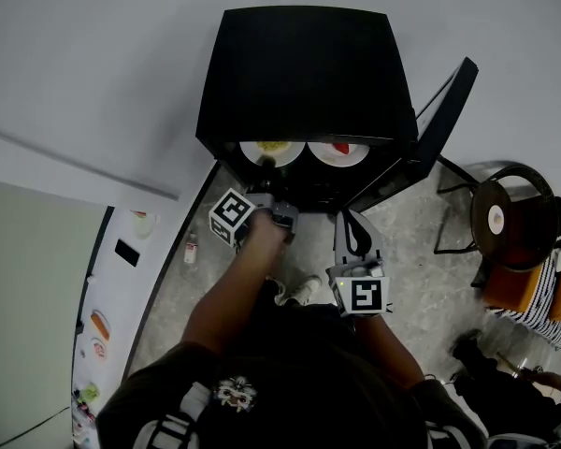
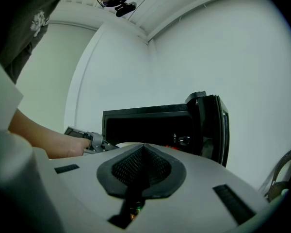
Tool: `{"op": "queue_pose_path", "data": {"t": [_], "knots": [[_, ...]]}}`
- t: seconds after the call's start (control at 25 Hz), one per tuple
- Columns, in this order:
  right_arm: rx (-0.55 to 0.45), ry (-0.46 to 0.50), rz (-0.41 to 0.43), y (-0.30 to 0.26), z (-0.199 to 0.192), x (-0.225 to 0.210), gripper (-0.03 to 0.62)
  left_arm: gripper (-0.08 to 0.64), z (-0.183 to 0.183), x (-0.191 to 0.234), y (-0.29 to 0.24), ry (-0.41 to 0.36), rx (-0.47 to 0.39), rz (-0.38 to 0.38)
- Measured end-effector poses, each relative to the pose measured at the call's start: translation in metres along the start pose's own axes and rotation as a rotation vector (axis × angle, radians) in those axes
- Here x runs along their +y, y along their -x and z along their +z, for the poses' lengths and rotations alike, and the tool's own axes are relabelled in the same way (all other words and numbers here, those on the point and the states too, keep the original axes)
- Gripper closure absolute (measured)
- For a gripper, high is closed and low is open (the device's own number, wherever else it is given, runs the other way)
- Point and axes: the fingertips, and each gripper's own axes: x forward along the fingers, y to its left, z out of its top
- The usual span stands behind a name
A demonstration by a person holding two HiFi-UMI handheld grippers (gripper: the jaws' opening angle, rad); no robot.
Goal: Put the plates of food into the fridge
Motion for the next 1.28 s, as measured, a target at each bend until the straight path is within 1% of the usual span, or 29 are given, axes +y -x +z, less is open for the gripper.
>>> {"op": "queue_pose_path", "data": {"t": [0.12, 0.16, 0.2, 0.28, 0.4, 0.48, 0.56, 0.64, 0.68, 0.76, 0.92, 1.0, 1.04, 1.12, 1.16, 1.2, 1.28], "knots": [[0.007, 0.008, 0.001, 0.001, -0.002, 0.001, 0.568, 0.526, 0.002, -0.001, 0.001, -0.043, -0.007, 0.008], [0.001, 0.007, -0.001, 0.000, 0.002, 0.001, 0.568, 0.512, 0.001, 0.000, 0.002, -0.055, -0.006, 0.015], [0.000, 0.012, -0.001, 0.000, 0.004, 0.002, 0.568, 0.478, 0.001, 0.000, 0.004, -0.070, -0.001, 0.022], [0.015, 0.031, -0.004, 0.000, 0.002, 0.001, 0.568, 0.440, -0.001, -0.002, 0.011, -0.117, 0.013, 0.030], [-0.006, 0.023, -0.006, 0.000, 0.009, 0.003, 0.568, 0.430, -0.005, -0.009, 0.030, -0.233, 0.033, 0.026], [-0.022, 0.023, -0.003, 0.001, 0.011, 0.006, 0.568, 0.430, -0.007, -0.017, 0.044, -0.319, 0.046, 0.010], [-0.015, 0.018, -0.007, 0.003, 0.011, 0.008, 0.568, 0.431, -0.007, -0.028, 0.058, -0.404, 0.052, -0.017], [0.014, 0.023, -0.013, 0.007, 0.008, 0.009, 0.568, 0.444, -0.008, -0.040, 0.070, -0.501, 0.053, -0.049], [0.018, 0.029, -0.013, 0.009, 0.008, 0.011, 0.568, 0.466, -0.008, -0.046, 0.075, -0.556, 0.056, -0.064], [0.006, 0.041, -0.004, 0.011, 0.010, 0.018, 0.568, 0.489, -0.010, -0.060, 0.086, -0.684, 0.062, -0.096], [-0.044, 0.024, 0.011, 0.014, 0.018, 0.030, 0.568, 0.537, -0.024, -0.088, 0.102, -0.990, 0.086, -0.147], [-0.063, 0.019, 0.008, 0.017, 0.023, 0.036, 0.568, 0.538, -0.035, -0.100, 0.113, -1.136, 0.110, -0.180], [-0.066, 0.021, 0.003, 0.018, 0.025, 0.039, 0.568, 0.538, -0.041, -0.106, 0.119, -1.197, 0.124, -0.210], [-0.074, 0.027, -0.004, 0.023, 0.030, 0.046, 0.568, 0.538, -0.052, -0.114, 0.133, -1.298, 0.151, -0.269], [-0.078, 0.029, -0.007, 0.025, 0.033, 0.050, 0.568, 0.538, -0.055, -0.117, 0.140, -1.339, 0.154, -0.282], [-0.082, 0.030, -0.011, 0.028, 0.036, 0.054, 0.568, 0.538, -0.055, -0.121, 0.147, -1.371, 0.147, -0.286], [-0.092, 0.033, -0.019, 0.031, 0.042, 0.060, 0.568, 0.538, -0.052, -0.128, 0.158, -1.402, 0.116, -0.282]]}}
